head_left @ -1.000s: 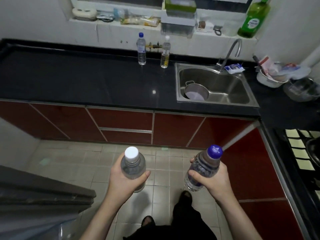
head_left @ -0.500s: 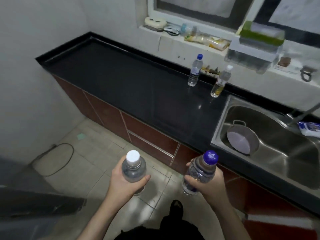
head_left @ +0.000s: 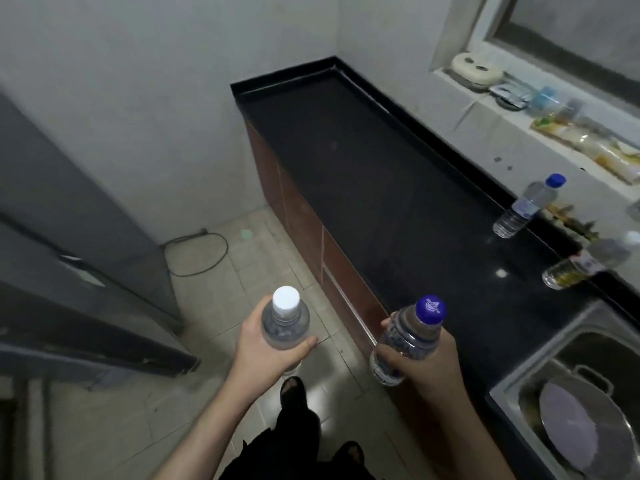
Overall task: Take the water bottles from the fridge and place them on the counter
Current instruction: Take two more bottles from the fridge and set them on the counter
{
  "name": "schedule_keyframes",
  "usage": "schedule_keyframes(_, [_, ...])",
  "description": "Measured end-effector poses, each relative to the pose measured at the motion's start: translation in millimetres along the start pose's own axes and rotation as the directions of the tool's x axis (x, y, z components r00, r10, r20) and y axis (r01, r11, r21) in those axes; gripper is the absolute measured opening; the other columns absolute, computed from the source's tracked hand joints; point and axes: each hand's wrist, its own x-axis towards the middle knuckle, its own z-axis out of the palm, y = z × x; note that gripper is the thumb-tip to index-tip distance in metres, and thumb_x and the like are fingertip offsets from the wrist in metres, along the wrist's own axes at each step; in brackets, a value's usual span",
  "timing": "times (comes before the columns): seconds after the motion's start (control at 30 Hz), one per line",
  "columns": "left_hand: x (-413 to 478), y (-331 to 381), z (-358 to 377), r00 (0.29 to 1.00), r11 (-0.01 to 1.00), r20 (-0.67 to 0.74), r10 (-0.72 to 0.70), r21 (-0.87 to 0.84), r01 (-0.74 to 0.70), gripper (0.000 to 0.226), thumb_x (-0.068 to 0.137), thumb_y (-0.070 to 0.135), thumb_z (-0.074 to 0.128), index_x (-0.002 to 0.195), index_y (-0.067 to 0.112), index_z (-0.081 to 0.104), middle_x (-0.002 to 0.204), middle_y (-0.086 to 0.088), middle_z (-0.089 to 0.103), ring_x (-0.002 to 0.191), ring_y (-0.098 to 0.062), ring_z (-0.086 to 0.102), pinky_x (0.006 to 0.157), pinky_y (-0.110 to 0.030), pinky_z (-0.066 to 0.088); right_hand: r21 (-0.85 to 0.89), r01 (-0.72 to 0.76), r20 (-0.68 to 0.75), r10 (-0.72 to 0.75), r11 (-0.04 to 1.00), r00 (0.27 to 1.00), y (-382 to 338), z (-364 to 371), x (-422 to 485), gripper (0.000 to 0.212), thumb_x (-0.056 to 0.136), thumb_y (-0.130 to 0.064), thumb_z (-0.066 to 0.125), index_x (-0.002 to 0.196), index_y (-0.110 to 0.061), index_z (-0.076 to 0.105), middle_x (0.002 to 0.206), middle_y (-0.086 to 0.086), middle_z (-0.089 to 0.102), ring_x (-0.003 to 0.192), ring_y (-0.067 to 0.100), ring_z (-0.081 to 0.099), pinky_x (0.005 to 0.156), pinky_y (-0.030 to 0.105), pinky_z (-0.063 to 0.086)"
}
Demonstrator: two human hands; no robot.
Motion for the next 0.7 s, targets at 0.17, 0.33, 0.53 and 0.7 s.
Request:
schedule_keyframes(0.17, [42,-17,-11,0.997,0.998,-0.074,-0.036,0.038,0.039,0.061,0.057,-0.001,0.093,0.095,0.036,0.063,0.086,0.023,0.072,0.074,0.007,0.068,0.062,-0.004,0.049,-0.005,0.011,0.059,-0.01,1.0,0.998,-1,24,56,0.042,0.065,0.0,0.088,0.095,-0.022,0.069,0.096,0.006,0.076,0.086,0.021,0.075,0.072,0.022,0.061])
schedule_keyframes(0.33, [89,-15,-30,0.989,0.999,-0.145,-0.009,0.033,0.014,0.056,0.05,0.033,0.09,0.094,0.051,0.06,0.092,0.022,0.07,0.079,0.003,0.068,0.062,-0.005,0.049,-0.015,0.042,0.063,-0.041,0.999,0.997,-11,55,112,0.043,0.064,0.004,0.089,0.097,-0.014,0.07,0.098,0.006,0.076,0.088,0.018,0.075,0.075,0.021,0.06])
schedule_keyframes(0.53, [143,-16,-55,0.989,0.998,-0.135,0.066,-0.002,-0.067,0.047,0.059,0.03,0.087,0.099,0.037,0.061,0.093,0.01,0.069,0.081,-0.007,0.069,0.065,-0.008,0.052,-0.037,0.078,0.074,-0.075,0.996,0.994,-26,92,169,0.042,0.063,0.009,0.088,0.095,-0.01,0.069,0.096,0.008,0.075,0.085,0.019,0.075,0.074,0.02,0.06])
schedule_keyframes(0.7, [179,-20,-67,0.978,0.996,-0.196,0.077,-0.035,-0.086,0.048,0.06,0.031,0.086,0.1,0.041,0.061,0.096,0.008,0.07,0.084,-0.01,0.07,0.07,-0.011,0.053,-0.027,0.079,0.115,-0.075,0.997,0.991,-34,114,211,0.041,0.062,0.01,0.088,0.095,-0.005,0.069,0.097,0.008,0.076,0.085,0.018,0.075,0.074,0.02,0.06])
